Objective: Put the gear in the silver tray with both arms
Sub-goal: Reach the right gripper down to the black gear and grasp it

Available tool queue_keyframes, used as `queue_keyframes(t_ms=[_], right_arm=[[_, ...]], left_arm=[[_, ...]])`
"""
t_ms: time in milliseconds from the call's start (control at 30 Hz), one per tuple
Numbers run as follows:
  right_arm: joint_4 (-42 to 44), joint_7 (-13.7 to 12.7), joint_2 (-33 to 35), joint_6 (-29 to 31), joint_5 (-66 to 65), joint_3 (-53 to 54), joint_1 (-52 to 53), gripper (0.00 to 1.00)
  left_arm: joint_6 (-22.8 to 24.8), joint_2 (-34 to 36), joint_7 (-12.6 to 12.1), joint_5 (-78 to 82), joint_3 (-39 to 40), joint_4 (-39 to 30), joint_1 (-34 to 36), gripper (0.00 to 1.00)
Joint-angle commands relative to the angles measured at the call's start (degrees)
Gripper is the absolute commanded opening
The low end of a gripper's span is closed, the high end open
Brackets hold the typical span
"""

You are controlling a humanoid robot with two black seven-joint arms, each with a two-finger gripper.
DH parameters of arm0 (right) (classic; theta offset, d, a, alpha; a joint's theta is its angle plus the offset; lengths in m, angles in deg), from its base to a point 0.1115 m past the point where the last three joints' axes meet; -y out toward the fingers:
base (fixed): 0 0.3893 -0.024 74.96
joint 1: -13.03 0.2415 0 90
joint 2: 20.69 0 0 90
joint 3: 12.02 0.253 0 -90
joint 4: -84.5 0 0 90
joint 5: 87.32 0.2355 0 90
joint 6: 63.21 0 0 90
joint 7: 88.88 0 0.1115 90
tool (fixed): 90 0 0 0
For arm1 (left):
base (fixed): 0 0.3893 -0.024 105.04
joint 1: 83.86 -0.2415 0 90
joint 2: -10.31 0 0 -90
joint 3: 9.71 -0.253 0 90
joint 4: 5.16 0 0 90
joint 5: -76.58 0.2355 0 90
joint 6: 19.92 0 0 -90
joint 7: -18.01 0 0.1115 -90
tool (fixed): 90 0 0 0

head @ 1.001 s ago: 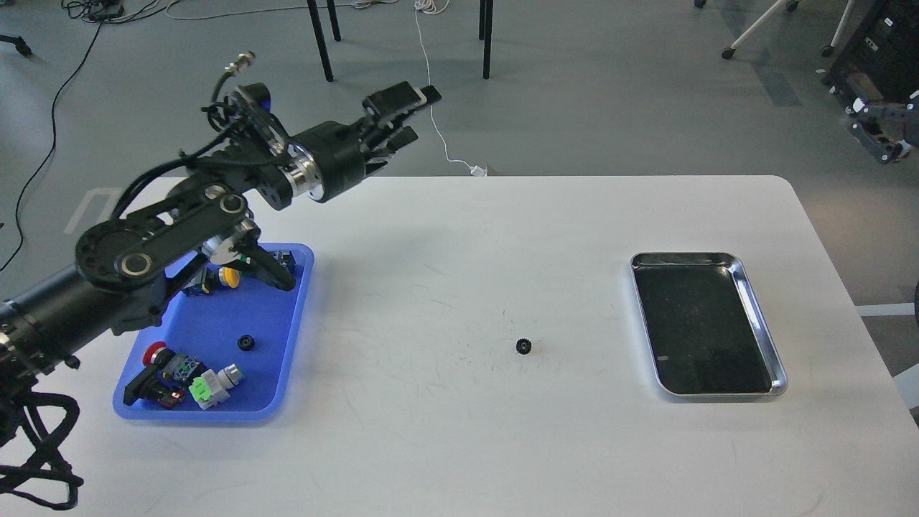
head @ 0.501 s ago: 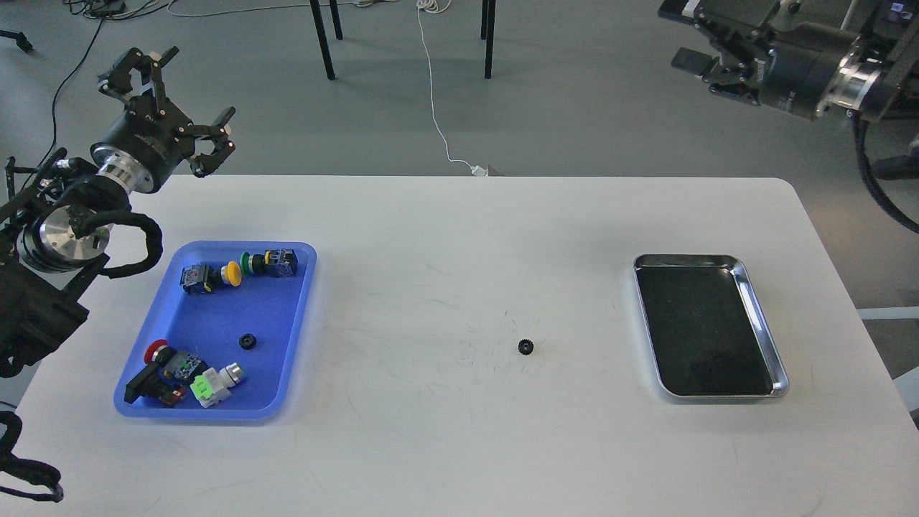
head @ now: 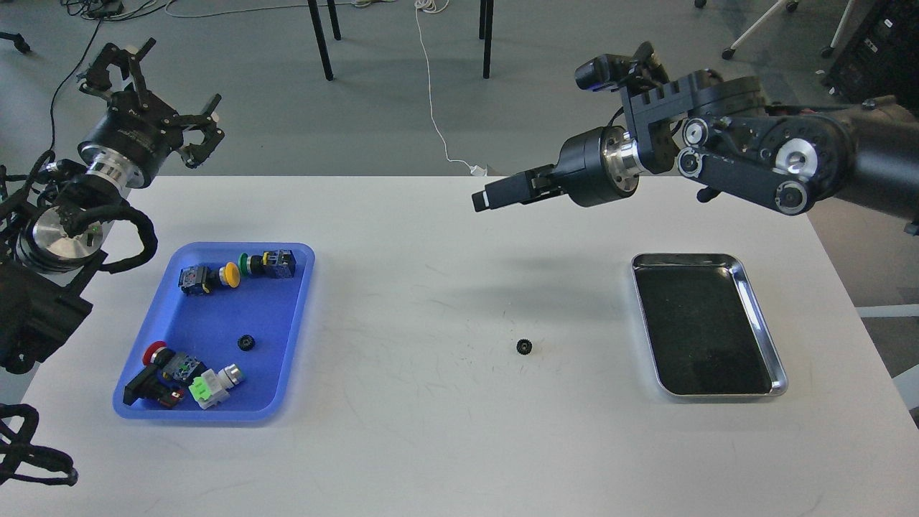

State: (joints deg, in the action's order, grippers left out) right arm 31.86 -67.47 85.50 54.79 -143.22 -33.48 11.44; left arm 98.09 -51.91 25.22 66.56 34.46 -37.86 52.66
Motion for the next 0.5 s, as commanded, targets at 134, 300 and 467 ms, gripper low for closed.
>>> queue_keyframes(t_ms=[134,300,467], right_arm=[[0.0,-0.5,-9.2,0.0,-0.4,-8.8,-0.3,0.98],[-0.1,-0.5,-12.0,0.0,-0.4,-13.2,-0.9,0.93],[0.1,-0.5,-12.9,0.0,-2.6,-16.9,-2.4,0.87]], left_arm=[[0.0,1.7,0.0,0.0,1.2,-0.6,-0.1,0.97],[0.0,3.2,0.1,0.0,1.3,-0.6,-0.5,0.97],[0.0,4.0,0.2,-0.1,1.3,-0.6,-1.0,0.97]])
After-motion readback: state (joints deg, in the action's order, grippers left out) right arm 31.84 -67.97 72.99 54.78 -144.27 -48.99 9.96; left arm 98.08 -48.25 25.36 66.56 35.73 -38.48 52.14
